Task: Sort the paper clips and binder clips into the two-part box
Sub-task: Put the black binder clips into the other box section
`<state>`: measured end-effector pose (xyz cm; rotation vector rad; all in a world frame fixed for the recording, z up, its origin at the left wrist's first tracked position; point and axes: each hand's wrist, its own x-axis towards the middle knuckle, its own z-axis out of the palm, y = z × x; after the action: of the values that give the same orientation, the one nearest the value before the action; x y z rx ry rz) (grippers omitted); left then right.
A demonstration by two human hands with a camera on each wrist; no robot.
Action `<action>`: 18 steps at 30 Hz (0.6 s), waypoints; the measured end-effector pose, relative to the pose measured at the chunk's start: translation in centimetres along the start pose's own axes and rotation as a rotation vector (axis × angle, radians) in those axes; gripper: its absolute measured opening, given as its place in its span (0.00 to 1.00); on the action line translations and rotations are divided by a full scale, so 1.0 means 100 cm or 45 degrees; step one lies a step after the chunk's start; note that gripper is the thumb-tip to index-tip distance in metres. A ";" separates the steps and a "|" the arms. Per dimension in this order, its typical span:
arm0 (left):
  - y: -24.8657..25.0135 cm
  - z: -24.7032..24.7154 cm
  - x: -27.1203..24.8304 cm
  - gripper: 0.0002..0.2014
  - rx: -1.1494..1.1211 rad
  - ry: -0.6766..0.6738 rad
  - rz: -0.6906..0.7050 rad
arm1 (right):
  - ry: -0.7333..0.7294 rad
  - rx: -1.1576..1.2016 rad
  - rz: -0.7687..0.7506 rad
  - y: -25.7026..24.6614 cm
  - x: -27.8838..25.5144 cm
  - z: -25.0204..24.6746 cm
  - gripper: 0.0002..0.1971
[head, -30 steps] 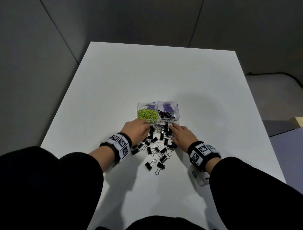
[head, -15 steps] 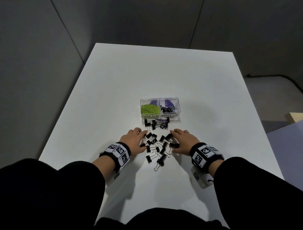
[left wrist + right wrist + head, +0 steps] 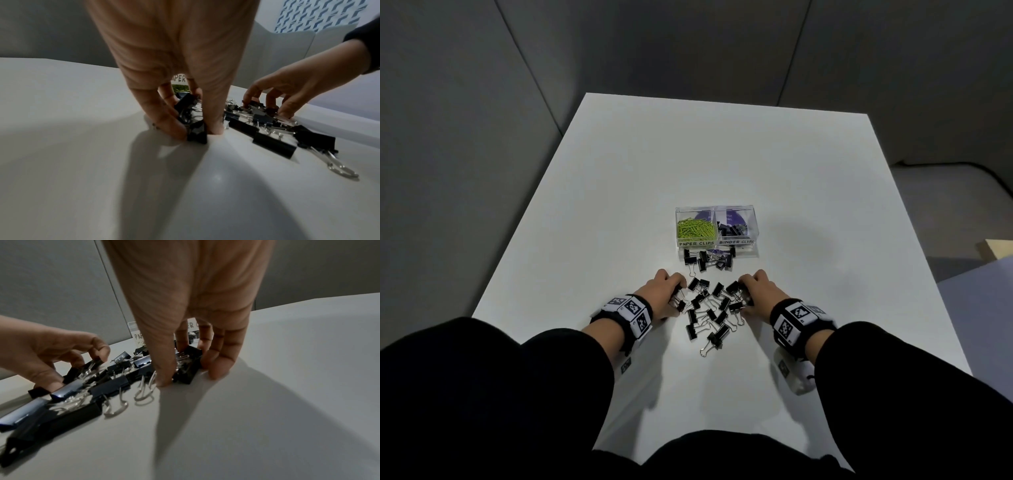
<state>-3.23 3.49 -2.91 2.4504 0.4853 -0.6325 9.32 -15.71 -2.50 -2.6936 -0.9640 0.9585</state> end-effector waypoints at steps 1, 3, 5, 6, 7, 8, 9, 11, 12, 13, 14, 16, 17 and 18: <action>0.001 0.000 0.000 0.27 -0.018 0.010 -0.004 | 0.007 0.012 0.003 0.000 0.000 0.000 0.26; 0.003 -0.001 0.001 0.25 -0.023 0.027 -0.008 | 0.030 0.039 -0.001 -0.001 0.002 -0.001 0.20; 0.004 -0.001 0.002 0.22 0.009 0.040 -0.008 | 0.044 0.037 0.002 -0.001 0.003 -0.001 0.16; 0.005 -0.001 0.003 0.20 0.028 0.052 -0.002 | 0.044 0.021 0.002 -0.002 0.004 -0.001 0.16; 0.006 -0.001 0.003 0.17 0.043 0.066 0.006 | 0.038 -0.005 0.005 -0.003 0.005 0.000 0.16; 0.006 0.000 0.004 0.15 0.054 0.084 0.012 | 0.035 -0.039 0.004 -0.003 0.005 0.000 0.15; 0.007 0.001 0.004 0.14 0.064 0.100 0.016 | 0.034 -0.077 0.003 -0.005 0.006 0.001 0.16; 0.007 0.002 0.006 0.12 0.070 0.119 0.011 | 0.044 -0.127 -0.003 -0.006 0.007 0.002 0.17; 0.007 0.001 0.006 0.12 0.061 0.125 0.003 | 0.054 -0.132 -0.003 -0.006 0.008 0.002 0.17; 0.007 0.000 0.007 0.12 0.040 0.129 -0.010 | 0.065 -0.128 0.003 -0.005 0.009 0.001 0.16; 0.007 -0.002 0.008 0.12 0.011 0.130 -0.025 | 0.077 -0.116 0.019 -0.005 0.010 0.001 0.15; 0.008 -0.007 0.009 0.12 -0.022 0.126 -0.054 | 0.095 -0.066 0.069 -0.004 0.011 -0.001 0.13; 0.009 -0.008 0.009 0.12 -0.020 0.125 -0.065 | 0.104 -0.031 0.088 -0.003 0.011 -0.003 0.13; 0.010 -0.010 0.009 0.12 -0.015 0.132 -0.072 | 0.117 0.003 0.093 -0.002 0.011 -0.004 0.12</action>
<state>-1.69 3.50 -2.21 2.4747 0.5998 -0.5256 10.15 -14.87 -2.74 -2.7613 -0.8521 0.8392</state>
